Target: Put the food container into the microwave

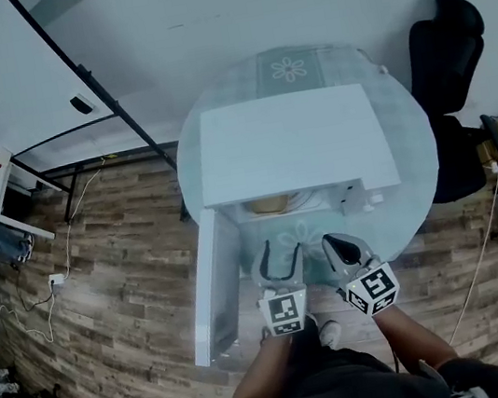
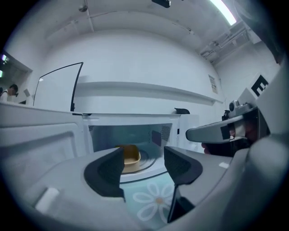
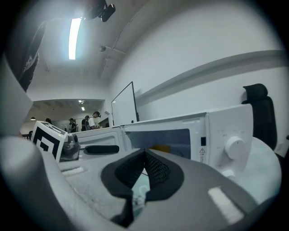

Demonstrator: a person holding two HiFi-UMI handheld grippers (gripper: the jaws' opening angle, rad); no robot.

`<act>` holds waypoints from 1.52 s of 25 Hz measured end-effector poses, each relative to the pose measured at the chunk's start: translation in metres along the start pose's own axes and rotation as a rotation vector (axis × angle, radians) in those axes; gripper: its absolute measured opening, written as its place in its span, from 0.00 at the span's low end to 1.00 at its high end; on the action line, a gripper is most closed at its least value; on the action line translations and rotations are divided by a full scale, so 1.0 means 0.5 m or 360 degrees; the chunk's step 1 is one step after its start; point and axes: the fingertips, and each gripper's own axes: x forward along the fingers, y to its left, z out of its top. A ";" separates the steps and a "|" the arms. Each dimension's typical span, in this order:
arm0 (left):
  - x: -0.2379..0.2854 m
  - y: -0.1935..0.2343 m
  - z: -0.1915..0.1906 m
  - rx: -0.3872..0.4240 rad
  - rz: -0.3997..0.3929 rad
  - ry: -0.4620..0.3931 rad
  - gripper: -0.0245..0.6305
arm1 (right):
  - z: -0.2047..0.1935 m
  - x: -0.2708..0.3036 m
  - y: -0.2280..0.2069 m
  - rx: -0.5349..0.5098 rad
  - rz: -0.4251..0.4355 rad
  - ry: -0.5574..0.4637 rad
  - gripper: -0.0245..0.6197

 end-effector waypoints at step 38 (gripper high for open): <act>-0.248 -0.103 0.087 0.0019 0.0001 -0.0102 0.05 | 0.094 -0.239 0.137 -0.0161 0.0072 -0.0205 0.04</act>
